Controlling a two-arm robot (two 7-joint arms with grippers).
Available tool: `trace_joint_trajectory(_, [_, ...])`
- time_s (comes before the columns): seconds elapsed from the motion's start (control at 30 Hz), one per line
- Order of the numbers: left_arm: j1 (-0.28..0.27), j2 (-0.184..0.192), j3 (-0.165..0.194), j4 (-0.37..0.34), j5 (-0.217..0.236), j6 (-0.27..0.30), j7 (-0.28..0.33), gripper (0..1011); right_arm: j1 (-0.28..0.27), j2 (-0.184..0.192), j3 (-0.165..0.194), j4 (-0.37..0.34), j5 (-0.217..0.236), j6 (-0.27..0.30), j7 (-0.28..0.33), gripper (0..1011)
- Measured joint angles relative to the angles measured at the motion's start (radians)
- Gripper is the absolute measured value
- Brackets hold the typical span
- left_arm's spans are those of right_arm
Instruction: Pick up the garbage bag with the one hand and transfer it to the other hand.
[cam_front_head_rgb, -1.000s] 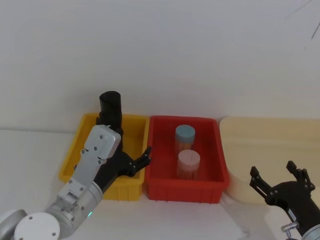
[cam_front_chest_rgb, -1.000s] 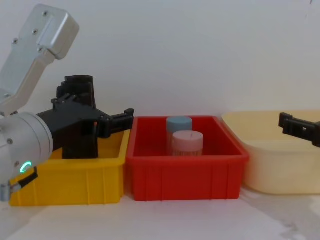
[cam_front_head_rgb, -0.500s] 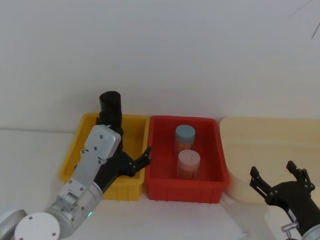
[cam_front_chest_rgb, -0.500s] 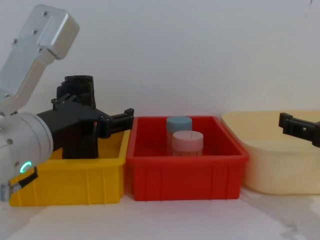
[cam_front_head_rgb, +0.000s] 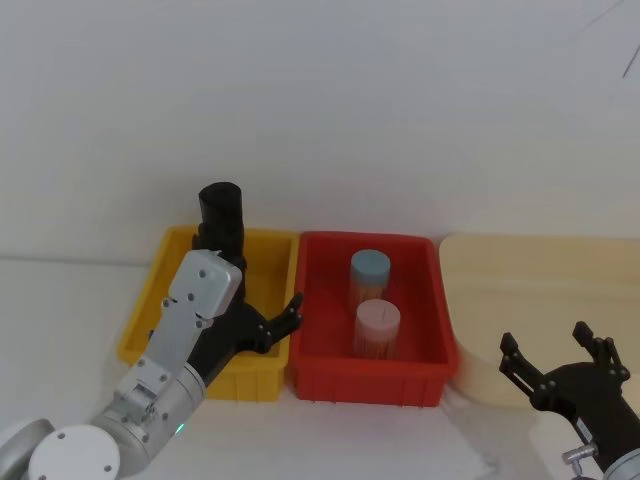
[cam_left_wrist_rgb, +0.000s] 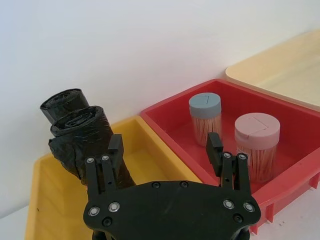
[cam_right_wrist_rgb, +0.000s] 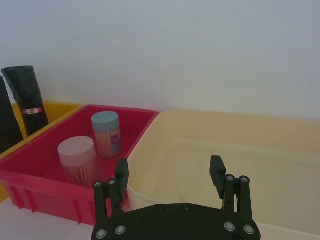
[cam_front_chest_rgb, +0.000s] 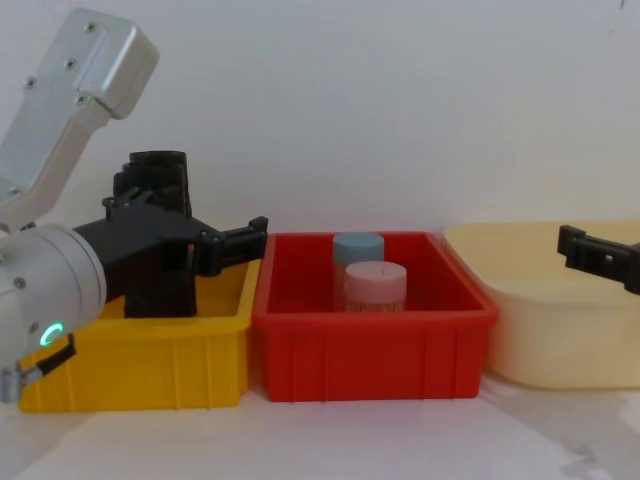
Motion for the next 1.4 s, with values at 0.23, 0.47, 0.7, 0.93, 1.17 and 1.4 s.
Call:
trace_joint_trajectory(0.23, [0.0,0.0,0.0,0.0,0.0,0.0,0.0,1001,0.0,0.0,0.0,0.0,0.0,0.0,0.0,1000])
trace_joint_trajectory(0.47, [0.0,0.0,0.0,0.0,0.0,0.0,0.0,1001,0.0,0.0,0.0,0.0,0.0,0.0,0.0,999])
trace_joint_trajectory(0.7, [0.0,0.0,0.0,0.0,0.0,0.0,0.0,1001,0.0,0.0,0.0,0.0,0.0,0.0,0.0,1000])
trace_joint_trajectory(0.93, [0.0,0.0,0.0,0.0,0.0,0.0,0.0,1001,0.0,0.0,0.0,0.0,0.0,0.0,0.0,1000])
trace_joint_trajectory(1.17, [0.0,0.0,0.0,0.0,0.0,0.0,0.0,1001,0.0,0.0,0.0,0.0,0.0,0.0,0.0,1000])
trace_joint_trajectory(1.4, [0.0,0.0,0.0,0.0,0.0,0.0,0.0,1001,0.0,0.0,0.0,0.0,0.0,0.0,0.0,1000])
